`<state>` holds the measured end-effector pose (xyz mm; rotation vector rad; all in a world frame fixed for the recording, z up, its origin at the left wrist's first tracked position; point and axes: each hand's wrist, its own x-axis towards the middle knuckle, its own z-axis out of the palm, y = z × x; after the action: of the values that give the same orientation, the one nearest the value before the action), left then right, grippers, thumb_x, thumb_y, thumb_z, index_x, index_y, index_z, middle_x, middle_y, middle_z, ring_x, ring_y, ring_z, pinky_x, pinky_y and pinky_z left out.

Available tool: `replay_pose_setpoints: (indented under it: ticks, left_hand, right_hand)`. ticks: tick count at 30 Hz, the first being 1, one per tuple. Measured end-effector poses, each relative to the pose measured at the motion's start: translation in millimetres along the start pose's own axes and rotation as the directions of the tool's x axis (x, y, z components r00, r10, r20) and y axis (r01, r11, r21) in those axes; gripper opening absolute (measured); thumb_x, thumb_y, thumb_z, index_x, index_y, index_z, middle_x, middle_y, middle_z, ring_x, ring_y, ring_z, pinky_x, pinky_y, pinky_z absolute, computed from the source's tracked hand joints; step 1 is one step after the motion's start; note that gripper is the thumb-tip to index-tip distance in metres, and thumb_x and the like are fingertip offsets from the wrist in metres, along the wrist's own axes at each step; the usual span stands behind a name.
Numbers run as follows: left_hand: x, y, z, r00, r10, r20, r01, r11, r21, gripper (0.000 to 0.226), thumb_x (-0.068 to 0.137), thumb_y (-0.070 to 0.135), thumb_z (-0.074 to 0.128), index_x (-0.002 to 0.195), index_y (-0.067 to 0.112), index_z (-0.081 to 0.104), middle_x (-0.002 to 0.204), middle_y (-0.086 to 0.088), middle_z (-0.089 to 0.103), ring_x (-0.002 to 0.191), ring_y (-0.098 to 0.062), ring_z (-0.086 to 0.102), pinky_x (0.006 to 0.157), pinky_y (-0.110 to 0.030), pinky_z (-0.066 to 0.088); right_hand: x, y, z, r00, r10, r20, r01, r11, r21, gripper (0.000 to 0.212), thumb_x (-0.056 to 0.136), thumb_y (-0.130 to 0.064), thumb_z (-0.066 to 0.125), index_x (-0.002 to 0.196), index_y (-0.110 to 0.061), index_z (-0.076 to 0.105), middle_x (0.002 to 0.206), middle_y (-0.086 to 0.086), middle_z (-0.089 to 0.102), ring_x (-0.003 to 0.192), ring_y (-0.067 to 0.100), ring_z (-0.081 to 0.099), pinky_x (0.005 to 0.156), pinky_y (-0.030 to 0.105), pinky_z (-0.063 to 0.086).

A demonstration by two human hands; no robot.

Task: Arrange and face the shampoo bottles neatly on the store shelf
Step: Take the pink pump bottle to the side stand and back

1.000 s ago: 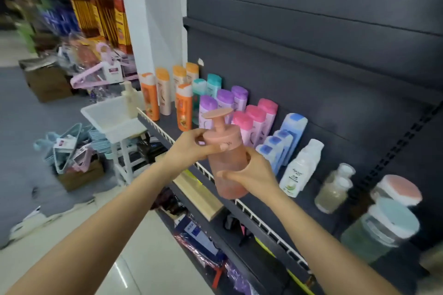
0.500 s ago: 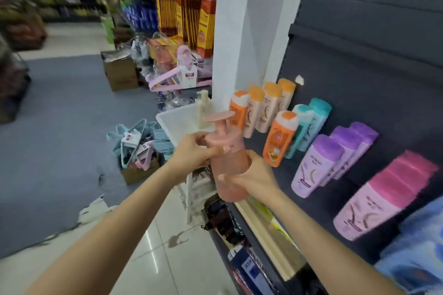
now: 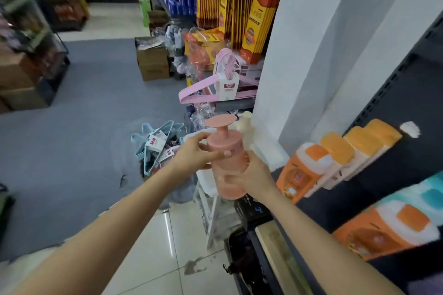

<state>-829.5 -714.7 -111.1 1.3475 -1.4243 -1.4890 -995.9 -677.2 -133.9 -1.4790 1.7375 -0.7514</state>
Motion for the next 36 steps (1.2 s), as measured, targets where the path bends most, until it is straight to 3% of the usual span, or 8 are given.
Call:
replay_pose_setpoints:
  ticks: [5, 10, 12, 18, 23, 26, 32, 36]
  left_hand:
    - [75, -18, -31, 1.000, -0.022, -0.018, 0.022, 1.000, -0.019, 0.062, 0.063, 0.026, 0.087, 0.117, 0.020, 0.057, 0.102, -0.011, 0.064, 0.094, -0.025, 0.066, 0.081, -0.044, 0.057]
    - [154, -38, -53, 0.999, -0.029, 0.041, 0.028, 0.999, 0.031, 0.062, 0.065, 0.025, 0.085, 0.119, 0.021, 0.054, 0.100, -0.010, 0.062, 0.092, -0.021, 0.065, 0.075, -0.036, 0.059]
    - [183, -51, -59, 0.997, -0.041, 0.062, 0.038, 0.998, 0.047, 0.063, 0.064, 0.026, 0.086, 0.118, 0.021, 0.055, 0.099, -0.007, 0.063, 0.090, -0.018, 0.064, 0.074, -0.037, 0.059]
    - [245, -85, -59, 0.986, -0.035, 0.161, 0.007, 0.984, 0.177, 0.069, 0.052, 0.040, 0.082, 0.114, 0.028, 0.053, 0.096, 0.008, 0.065, 0.089, -0.013, 0.064, 0.075, -0.035, 0.057]
    - [271, -116, -47, 0.974, -0.049, 0.223, 0.003, 0.979, 0.205, 0.066, 0.063, 0.021, 0.087, 0.119, 0.024, 0.052, 0.101, 0.003, 0.064, 0.087, -0.011, 0.063, 0.071, -0.019, 0.051]
    - [281, -130, -41, 0.968, -0.046, 0.248, -0.008, 0.977, 0.213, 0.073, 0.061, 0.020, 0.088, 0.125, 0.020, 0.051, 0.105, 0.003, 0.063, 0.092, -0.014, 0.062, 0.072, -0.016, 0.048]
    - [295, -149, -32, 0.966, -0.016, 0.258, -0.041, 0.976, 0.214, 0.076, 0.061, 0.010, 0.087, 0.123, 0.025, 0.047, 0.104, 0.012, 0.057, 0.097, -0.010, 0.057, 0.074, -0.008, 0.045]
    - [295, -151, -30, 0.964, -0.006, 0.264, -0.053, 0.975, 0.216, 0.079, 0.060, 0.006, 0.086, 0.128, 0.016, 0.046, 0.114, 0.004, 0.055, 0.101, -0.010, 0.054, 0.078, -0.005, 0.044]
  right_hand:
    - [77, -5, 19, 0.997, 0.042, 0.068, -0.035, 0.994, -0.105, 0.070, 0.067, -0.031, 0.080, 0.126, -0.018, 0.045, 0.116, 0.002, 0.062, 0.105, 0.024, 0.059, 0.081, 0.033, 0.047]
    - [153, -1, 46, 0.994, 0.093, 0.051, -0.085, 0.986, -0.145, 0.069, 0.062, -0.029, 0.083, 0.120, -0.010, 0.051, 0.111, 0.006, 0.065, 0.101, 0.025, 0.061, 0.083, 0.039, 0.052]
    - [174, 6, 54, 0.989, 0.143, 0.026, -0.140, 0.985, -0.103, 0.066, 0.061, -0.023, 0.083, 0.119, -0.010, 0.053, 0.108, 0.005, 0.066, 0.099, 0.024, 0.062, 0.082, 0.040, 0.053]
    - [210, 43, 78, 0.955, 0.295, -0.011, -0.290, 0.943, 0.165, 0.056, 0.070, -0.006, 0.078, 0.119, -0.012, 0.053, 0.103, -0.004, 0.059, 0.098, 0.017, 0.058, 0.077, 0.025, 0.045]
    - [225, 86, 88, 0.925, 0.379, 0.037, -0.366, 0.858, 0.361, 0.049, 0.074, 0.004, 0.073, 0.114, -0.019, 0.056, 0.105, -0.008, 0.062, 0.104, 0.015, 0.059, 0.090, 0.032, 0.049]
    - [232, 99, 93, 0.930, 0.366, 0.019, -0.347, 0.862, 0.370, 0.047, 0.073, -0.001, 0.077, 0.107, -0.025, 0.057, 0.102, -0.015, 0.063, 0.097, 0.000, 0.059, 0.087, 0.016, 0.047]
    - [246, 121, 109, 0.930, 0.363, -0.063, -0.312, 0.866, 0.391, 0.055, 0.068, -0.001, 0.080, 0.117, -0.014, 0.059, 0.103, -0.007, 0.064, 0.092, -0.003, 0.059, 0.078, 0.004, 0.045]
    - [248, 128, 110, 0.935, 0.348, -0.070, -0.295, 0.872, 0.391, 0.063, 0.067, -0.003, 0.081, 0.124, -0.015, 0.057, 0.111, -0.007, 0.063, 0.102, 0.004, 0.058, 0.085, 0.006, 0.044]
